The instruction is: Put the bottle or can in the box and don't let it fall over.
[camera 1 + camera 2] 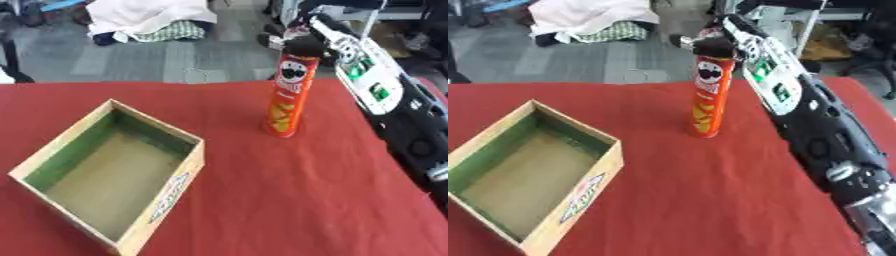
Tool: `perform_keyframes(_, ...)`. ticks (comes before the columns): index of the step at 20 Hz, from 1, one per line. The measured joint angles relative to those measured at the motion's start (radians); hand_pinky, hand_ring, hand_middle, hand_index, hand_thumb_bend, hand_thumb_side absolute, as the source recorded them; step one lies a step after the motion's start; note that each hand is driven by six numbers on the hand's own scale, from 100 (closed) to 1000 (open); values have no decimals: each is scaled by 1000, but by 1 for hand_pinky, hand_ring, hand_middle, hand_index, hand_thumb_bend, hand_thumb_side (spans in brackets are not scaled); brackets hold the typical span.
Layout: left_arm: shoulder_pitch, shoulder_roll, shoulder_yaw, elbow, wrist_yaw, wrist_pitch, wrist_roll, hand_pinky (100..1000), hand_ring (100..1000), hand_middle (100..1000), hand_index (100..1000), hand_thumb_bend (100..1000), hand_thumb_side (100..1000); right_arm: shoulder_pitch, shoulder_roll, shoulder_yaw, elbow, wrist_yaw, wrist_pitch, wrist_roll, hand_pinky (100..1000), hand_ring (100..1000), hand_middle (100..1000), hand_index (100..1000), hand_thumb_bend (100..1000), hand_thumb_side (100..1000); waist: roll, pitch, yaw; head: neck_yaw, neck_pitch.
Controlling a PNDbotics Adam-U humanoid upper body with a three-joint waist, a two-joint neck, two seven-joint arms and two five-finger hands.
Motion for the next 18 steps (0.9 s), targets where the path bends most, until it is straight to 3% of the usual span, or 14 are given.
perform_keyframes(9, 0, 0, 0, 0, 0, 0, 1, 806, 824, 784, 698, 623, 418, -1, 1, 1, 2, 20, 4, 2, 649, 853, 912, 847, 572, 603, -1, 1, 2, -3, 0)
perform_keyframes(14, 0, 0, 1, 0, 0, 0, 1, 808, 825, 785, 696, 625, 418, -2, 1, 0, 10, 21, 8, -3, 462, 798, 891, 839, 539, 477, -1, 4, 5, -6, 0)
perform_keyframes(18, 0, 0, 1, 0, 0, -1, 2, 809, 827, 785, 696, 626, 417, -4, 1, 0, 16, 21, 10, -3, 383, 777, 896, 838, 518, 402, -1, 5, 6, -6, 0)
